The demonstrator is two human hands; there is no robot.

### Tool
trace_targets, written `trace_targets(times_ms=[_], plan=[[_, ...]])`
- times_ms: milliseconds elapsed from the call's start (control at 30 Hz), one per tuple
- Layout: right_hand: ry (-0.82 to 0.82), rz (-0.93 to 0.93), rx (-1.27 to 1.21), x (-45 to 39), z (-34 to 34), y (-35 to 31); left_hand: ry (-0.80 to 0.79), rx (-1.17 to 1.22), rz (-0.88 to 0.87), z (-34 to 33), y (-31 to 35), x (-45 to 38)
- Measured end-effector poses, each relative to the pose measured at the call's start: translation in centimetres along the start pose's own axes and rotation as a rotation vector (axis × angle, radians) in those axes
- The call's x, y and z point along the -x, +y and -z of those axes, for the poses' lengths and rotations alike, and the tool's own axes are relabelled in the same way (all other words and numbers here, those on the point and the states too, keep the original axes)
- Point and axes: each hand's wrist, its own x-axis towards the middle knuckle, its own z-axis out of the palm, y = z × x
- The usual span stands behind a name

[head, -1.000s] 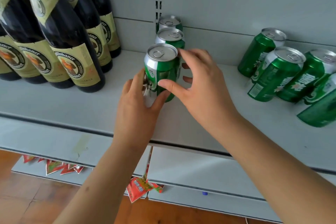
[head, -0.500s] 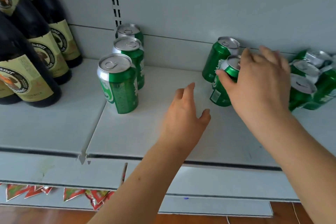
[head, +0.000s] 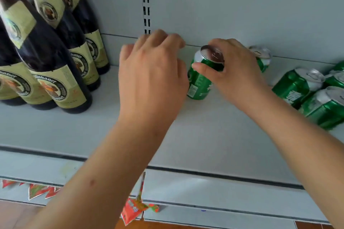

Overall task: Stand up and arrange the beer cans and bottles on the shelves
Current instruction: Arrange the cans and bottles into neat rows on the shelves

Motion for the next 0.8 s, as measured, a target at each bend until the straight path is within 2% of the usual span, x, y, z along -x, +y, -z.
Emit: trace_targets(times_ms=[100, 167, 233, 400, 467, 567, 600, 667, 733, 800], plan=[[-0.027, 0.059, 0.048, -2.3, -2.0, -1.4, -0.188, -0.068, 0.109, -0.6, -3.6, -1.2], [-0.026, 0.077, 0.084, -3.4, -3.3, -1.7, -0.271, 0.054, 0.197, -1.3, -4.4, -0.9], [-0.016, 0.084, 0.102, -4.0, -4.4, -1.5, -0.295, 0.159, 0.259, -1.6, -4.5, -0.6], [-0.059, 0.102, 0.053, -3.4, -5.0, -1.8, -0.304, 0.121, 0.246, -1.5, -4.4, -0.7], [0.029, 0.092, 0.11, -2.7, -3.5, -1.4, -0.27, 0.055, 0.19, -1.5, -4.2, -0.8], [0.206, -0.027, 0.277, -2.2, 0.0, 0.7, -0.048, 0.066, 0.114, -0.9, -2.7, -0.6], [0.195, -0.129, 0.308, -2.3, 1.1, 1.7, 0.025, 0.12, 0.102, -0.7, -1.7, -0.4], [0.074, -0.306, 0.419, -2.7, 2.5, 3.7, 0.087, 0.175, 0.076, -0.8, 0.2, 0.2], [-0.058, -0.335, 0.543, -2.7, 3.0, 5.0, 0.09, 0.13, 0.052, -1.4, 1.0, 0.8], [-0.099, -0.328, 0.584, -2.6, 3.1, 5.6, 0.082, 0.05, 0.081, -1.8, 0.6, 1.0]])
